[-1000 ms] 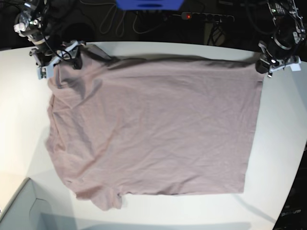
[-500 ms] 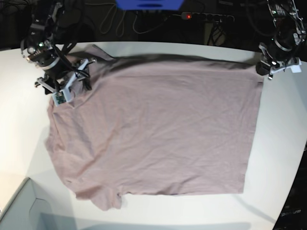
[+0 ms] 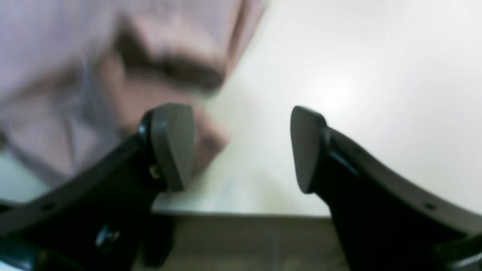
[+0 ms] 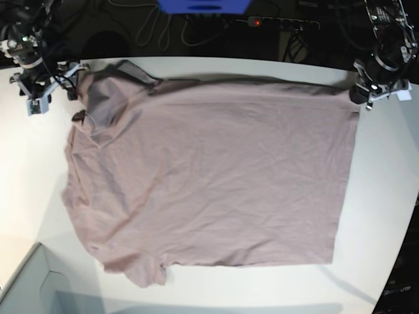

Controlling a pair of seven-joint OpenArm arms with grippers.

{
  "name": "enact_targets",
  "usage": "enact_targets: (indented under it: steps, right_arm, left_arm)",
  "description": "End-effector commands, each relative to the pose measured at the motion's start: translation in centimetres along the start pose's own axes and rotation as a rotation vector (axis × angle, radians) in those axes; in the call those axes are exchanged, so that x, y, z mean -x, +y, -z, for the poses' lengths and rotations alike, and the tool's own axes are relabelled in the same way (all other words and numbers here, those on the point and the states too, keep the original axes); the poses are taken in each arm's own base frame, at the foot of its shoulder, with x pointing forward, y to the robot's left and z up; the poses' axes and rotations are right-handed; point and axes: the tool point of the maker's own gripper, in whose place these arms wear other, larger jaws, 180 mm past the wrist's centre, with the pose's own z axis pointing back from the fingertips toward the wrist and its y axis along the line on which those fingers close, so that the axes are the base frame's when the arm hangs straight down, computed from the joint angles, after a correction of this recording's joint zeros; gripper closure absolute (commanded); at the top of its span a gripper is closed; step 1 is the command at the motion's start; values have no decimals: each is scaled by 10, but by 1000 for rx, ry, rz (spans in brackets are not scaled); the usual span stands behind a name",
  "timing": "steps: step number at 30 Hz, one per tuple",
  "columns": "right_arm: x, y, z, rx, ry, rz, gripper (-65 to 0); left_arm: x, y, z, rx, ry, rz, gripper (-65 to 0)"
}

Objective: Layout the t-shirt on the table in an organized manner, then fold the t-shirt properly
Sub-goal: 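Regrasp the shirt corner with the right gripper and tug it outward, then hold the shirt edge with both grippers and pull it taut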

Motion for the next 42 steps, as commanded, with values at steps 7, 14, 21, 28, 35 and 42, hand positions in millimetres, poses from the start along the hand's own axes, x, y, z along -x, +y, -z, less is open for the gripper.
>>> enact_targets:
  steps: [7,14,21,28,35,42]
  right_arm:
    - [2,10,11,-60,7,-32,-403]
    - [6,15,26,-86,26,-1,-400]
    - [19,21,29,-103,56,15,-301]
    - [41,25,5,-94,93,-8,0]
    - [53,64,-45,-127,103,-64,0]
    - [75,129,-57,-309,160,-108,0]
  left_arm:
    - [-14,-13,0,34,-29,8,0]
    - [-14,-13,0,35,-29,6,0]
    - [-14,-13,-1,35,-28,5,0]
    - [-15,-16,0,42,-31,5,0]
    - [-16,-20,0,50,-35,10,0]
    - [-18,-20,-1,49,-37,14,0]
